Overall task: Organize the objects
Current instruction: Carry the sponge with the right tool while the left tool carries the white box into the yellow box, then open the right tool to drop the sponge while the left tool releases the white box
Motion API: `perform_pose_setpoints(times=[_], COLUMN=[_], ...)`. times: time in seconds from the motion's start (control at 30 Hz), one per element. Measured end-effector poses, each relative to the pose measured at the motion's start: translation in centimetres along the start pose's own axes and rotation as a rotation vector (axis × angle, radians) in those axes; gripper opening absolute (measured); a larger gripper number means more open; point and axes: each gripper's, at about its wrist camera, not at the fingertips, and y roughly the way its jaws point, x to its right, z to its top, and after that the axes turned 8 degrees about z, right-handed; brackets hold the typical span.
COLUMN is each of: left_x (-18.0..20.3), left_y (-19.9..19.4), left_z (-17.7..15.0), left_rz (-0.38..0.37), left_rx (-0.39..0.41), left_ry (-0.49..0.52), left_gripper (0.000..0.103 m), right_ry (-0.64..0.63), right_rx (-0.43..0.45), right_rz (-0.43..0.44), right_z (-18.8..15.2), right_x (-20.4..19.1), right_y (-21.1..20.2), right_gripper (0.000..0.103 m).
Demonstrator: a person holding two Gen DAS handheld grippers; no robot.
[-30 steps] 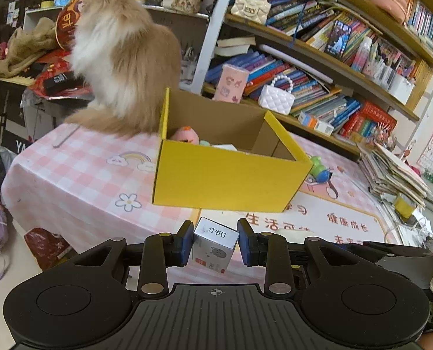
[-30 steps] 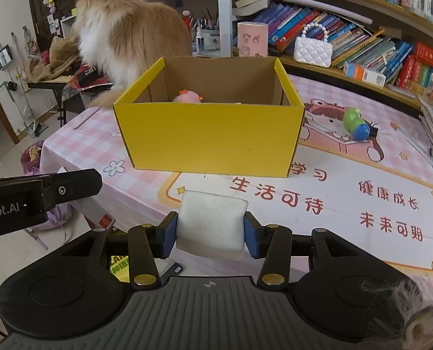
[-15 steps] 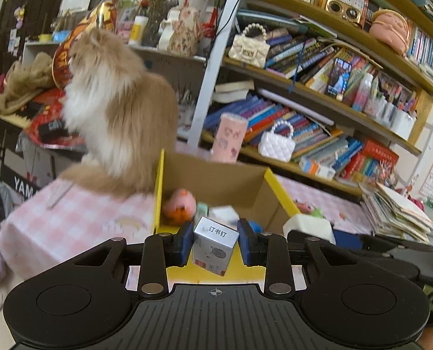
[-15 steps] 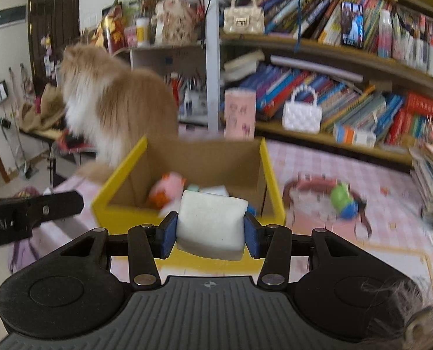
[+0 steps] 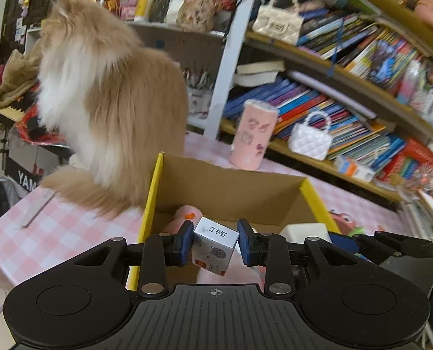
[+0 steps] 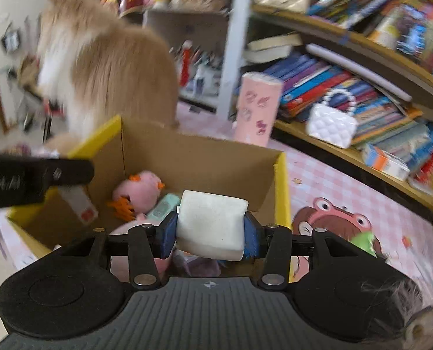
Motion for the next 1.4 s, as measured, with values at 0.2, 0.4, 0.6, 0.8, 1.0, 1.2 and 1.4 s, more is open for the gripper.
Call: perform_pose_setpoints(times=[0.2, 0.4, 0.6, 0.8, 1.0, 1.2, 1.4], left_x=[1.3, 1.5, 1.7, 1.9, 1.8, 0.3, -1.3], left_y=[4.0, 6.7, 7.8, 6.9, 3.3, -1.2, -4.9], left_z=[0.6, 0.6, 0.4, 0.6, 1.0, 0.5, -1.4], left_rz=[0.049, 0.064, 0.07, 0.051, 0.013, 0.01, 0.047], left_rx=[-0.063, -0.126, -0.148, -0.124, -0.039, 0.032, 0.066], left_ry=[0.024, 0.014, 0.013, 0.02, 0.037, 0.022, 0.012], left_gripper=[0.031, 0.031, 0.032, 0.05, 0.062, 0.074, 0.087], right_ry=[-0.053, -0.105, -0.105, -0.085, -0.031, 0.003, 0.038], right_rx=[-0.101, -0.207, -0.234, -0.168, -0.09, 0.025, 0.099], right_rz=[0.051, 0.107, 0.125, 0.108, 0.084, 0.041, -0.011], right_z=[1.2, 1.7, 1.6, 1.7, 1.9, 1.7, 0.2], right_x=[1.0, 0.9, 0.8, 0.9, 1.2, 0.6, -0.3], right_y=[4.8, 6.9, 7.0, 6.1, 3.6, -0.8, -5.1], right_gripper=[0.045, 0.045, 0.046, 0.061, 0.061, 0.061, 0.062])
